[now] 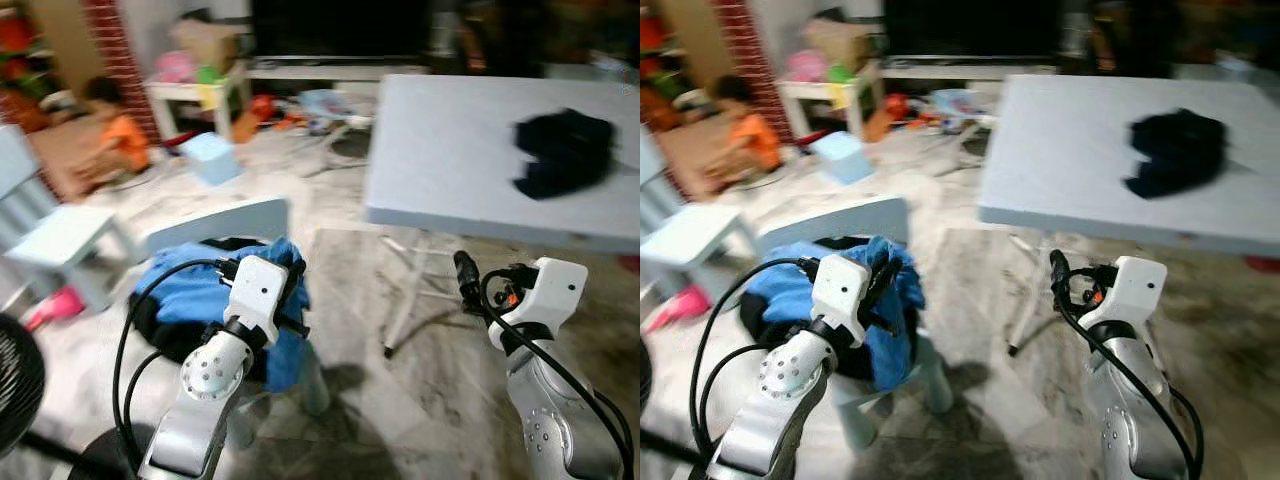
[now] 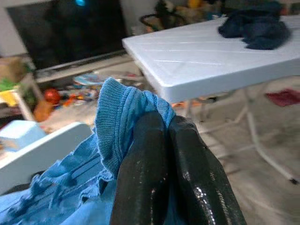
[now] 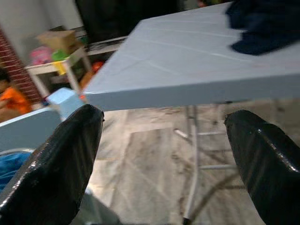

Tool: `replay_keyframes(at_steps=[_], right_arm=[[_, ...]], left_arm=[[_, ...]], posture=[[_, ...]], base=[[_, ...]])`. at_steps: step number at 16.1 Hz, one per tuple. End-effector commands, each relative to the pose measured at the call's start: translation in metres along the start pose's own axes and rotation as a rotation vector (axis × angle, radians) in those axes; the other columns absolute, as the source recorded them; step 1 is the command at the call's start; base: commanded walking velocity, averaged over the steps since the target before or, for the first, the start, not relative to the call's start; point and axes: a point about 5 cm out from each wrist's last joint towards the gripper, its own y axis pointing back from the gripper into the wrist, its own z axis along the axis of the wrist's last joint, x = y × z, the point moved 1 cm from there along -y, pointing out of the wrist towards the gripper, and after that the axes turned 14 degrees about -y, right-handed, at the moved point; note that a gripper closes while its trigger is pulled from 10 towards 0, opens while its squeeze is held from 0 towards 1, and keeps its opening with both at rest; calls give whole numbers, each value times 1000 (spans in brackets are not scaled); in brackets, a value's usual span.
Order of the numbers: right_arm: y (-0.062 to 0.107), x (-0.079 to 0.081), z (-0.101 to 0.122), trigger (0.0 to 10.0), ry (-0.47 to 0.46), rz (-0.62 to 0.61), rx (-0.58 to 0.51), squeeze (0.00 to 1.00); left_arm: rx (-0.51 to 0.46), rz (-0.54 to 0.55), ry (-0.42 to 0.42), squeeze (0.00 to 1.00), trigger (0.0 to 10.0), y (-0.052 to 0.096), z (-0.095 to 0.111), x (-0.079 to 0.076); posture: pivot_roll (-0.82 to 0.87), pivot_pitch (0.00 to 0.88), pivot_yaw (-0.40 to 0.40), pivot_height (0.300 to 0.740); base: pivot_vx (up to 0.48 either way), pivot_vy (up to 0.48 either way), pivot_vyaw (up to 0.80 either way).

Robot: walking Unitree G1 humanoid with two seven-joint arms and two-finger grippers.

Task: Hang hanger

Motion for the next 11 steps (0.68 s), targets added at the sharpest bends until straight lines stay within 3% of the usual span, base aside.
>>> replay_keyframes(at_steps=[1,6,11], right_arm=[[-1,0,1,10000,3,-8,-10,0],[-4,-2,5,10000,25,-19,-25,0],[-3,-3,5,10000,35,-20,-31,0]], left_arm=[[-1,9,18,0,10000,-3,2,6],[-55,1,75,0,10000,-15,19,10],[-65,-17,104,0,10000,-18,23,7]], posture=[[-127,0,54,740],[-129,0,51,740],[-136,0,55,740]], base=[[0,0,-800],[0,0,-800],[0,0,0]])
